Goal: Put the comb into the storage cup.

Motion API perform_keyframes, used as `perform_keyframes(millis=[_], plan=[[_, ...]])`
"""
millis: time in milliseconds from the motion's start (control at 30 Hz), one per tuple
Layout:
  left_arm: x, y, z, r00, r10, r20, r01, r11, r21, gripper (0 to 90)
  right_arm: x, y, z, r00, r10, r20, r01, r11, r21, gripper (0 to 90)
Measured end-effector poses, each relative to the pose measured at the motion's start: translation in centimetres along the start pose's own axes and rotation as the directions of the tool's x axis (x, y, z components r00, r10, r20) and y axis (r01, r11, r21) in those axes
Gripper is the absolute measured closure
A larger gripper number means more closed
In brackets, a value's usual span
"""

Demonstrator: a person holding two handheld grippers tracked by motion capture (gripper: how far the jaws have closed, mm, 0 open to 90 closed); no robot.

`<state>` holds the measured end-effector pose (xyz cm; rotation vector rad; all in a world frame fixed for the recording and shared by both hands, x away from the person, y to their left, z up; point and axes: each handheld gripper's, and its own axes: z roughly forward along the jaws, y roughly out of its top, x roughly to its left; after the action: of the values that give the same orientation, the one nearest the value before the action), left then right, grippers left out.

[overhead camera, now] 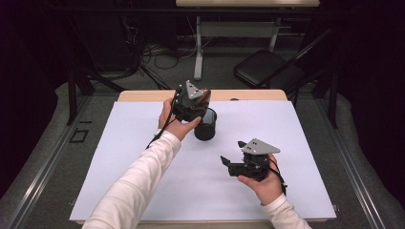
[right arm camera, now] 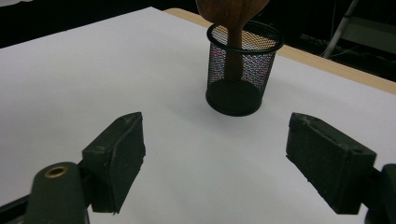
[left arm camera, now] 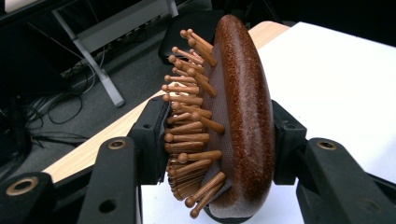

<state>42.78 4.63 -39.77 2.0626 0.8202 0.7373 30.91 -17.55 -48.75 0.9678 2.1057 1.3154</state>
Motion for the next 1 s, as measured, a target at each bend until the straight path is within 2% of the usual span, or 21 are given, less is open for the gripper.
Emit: perform_keyframes(millis=[167, 400, 533, 733, 800, 833, 867, 1000], plan=[[-0.8, 0.0, -0.1, 0.9983, 0.058, -0.003, -0.058, 0.9983, 0.003, 49.5, 0.0, 0.0, 0.0, 1.0000, 0.000, 0.000, 0.000, 1.000, 0.000, 19.1], [-2.2, -0.2, -0.1, 0.9900, 0.141, -0.012, -0.141, 0.9900, -0.001, 49.1, -0.1, 0.0, -0.1, 1.0000, 0.002, -0.001, -0.002, 1.000, -0.005, 19.1], [-3.0, -0.3, 0.0, 0.9801, 0.198, -0.018, -0.198, 0.9803, -0.002, 49.0, -0.2, 0.0, 0.0, 1.0000, 0.006, 0.000, -0.006, 1.000, -0.007, 19.0], [-3.9, -0.4, 0.2, 0.9715, 0.236, -0.022, -0.236, 0.9717, -0.008, 48.8, -0.3, -0.1, -0.2, 0.9999, 0.012, 0.004, -0.012, 1.000, -0.005, 19.1], [-4.3, -0.5, 0.2, 0.9639, 0.265, -0.027, -0.265, 0.9642, -0.005, 48.8, -0.4, -0.1, -0.2, 0.9998, 0.017, 0.006, -0.017, 1.000, -0.010, 19.0], [-4.5, -0.6, 0.2, 0.9638, 0.265, -0.025, -0.266, 0.9640, -0.009, 48.7, -0.4, -0.1, -0.2, 0.9998, 0.017, 0.006, -0.017, 1.000, -0.011, 19.0], [-4.6, -0.6, 0.2, 0.9589, 0.282, -0.028, -0.283, 0.9592, -0.006, 48.6, -0.4, -0.1, -0.3, 0.9998, 0.017, 0.006, -0.017, 1.000, -0.005, 19.0], [-5.3, -0.8, 0.3, 0.9486, 0.315, -0.034, -0.315, 0.9490, -0.009, 48.5, -0.4, -0.1, -0.2, 0.9999, 0.013, 0.005, -0.012, 1.000, -0.002, 19.0]])
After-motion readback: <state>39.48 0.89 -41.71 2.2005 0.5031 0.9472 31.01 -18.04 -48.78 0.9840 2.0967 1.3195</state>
